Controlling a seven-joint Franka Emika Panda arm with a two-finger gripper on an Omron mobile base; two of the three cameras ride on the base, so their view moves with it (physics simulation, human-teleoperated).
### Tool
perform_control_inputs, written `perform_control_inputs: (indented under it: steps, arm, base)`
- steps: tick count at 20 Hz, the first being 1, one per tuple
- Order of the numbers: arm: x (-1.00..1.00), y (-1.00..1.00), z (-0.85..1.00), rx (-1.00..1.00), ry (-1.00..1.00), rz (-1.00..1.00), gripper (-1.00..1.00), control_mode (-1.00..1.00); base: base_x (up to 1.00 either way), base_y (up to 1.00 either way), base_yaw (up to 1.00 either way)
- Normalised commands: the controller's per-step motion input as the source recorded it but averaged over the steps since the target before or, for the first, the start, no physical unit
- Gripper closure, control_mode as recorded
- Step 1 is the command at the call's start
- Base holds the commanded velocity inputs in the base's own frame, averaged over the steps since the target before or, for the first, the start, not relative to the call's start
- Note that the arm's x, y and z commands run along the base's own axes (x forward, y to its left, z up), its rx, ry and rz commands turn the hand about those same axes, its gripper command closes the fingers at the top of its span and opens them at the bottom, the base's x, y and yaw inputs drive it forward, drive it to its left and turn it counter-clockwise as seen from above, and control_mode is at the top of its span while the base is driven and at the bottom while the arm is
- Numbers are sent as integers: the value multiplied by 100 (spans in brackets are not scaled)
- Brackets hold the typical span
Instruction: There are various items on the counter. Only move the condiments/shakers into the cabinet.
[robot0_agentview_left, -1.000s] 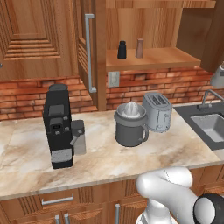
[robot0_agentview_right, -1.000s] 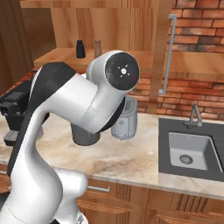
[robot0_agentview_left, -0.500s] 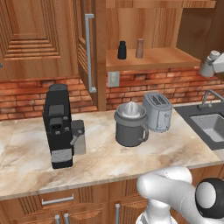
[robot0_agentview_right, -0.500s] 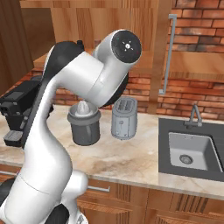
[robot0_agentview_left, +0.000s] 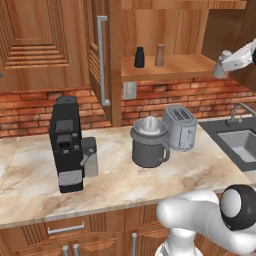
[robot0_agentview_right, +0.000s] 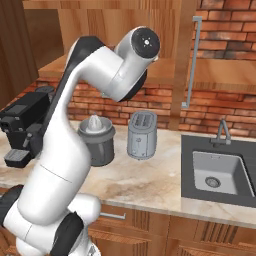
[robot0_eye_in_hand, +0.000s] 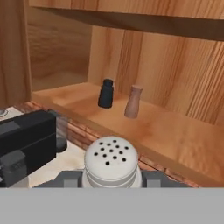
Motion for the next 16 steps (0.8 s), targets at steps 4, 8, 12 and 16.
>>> perform_control_inputs:
  steps: [4,8,12,16]
  arm:
    - [96,7,0,4,0,-4,100,-100]
    - [100,3,0,1,1,-5,100,-100]
    - [97,0,0,0,5,-7,100,-100]
    - [81,0,-3,0,8,-5,100,-100]
  base:
    - [0,0,0]
    - [0,0,0]
    - [0,0,0]
    - [0,0,0]
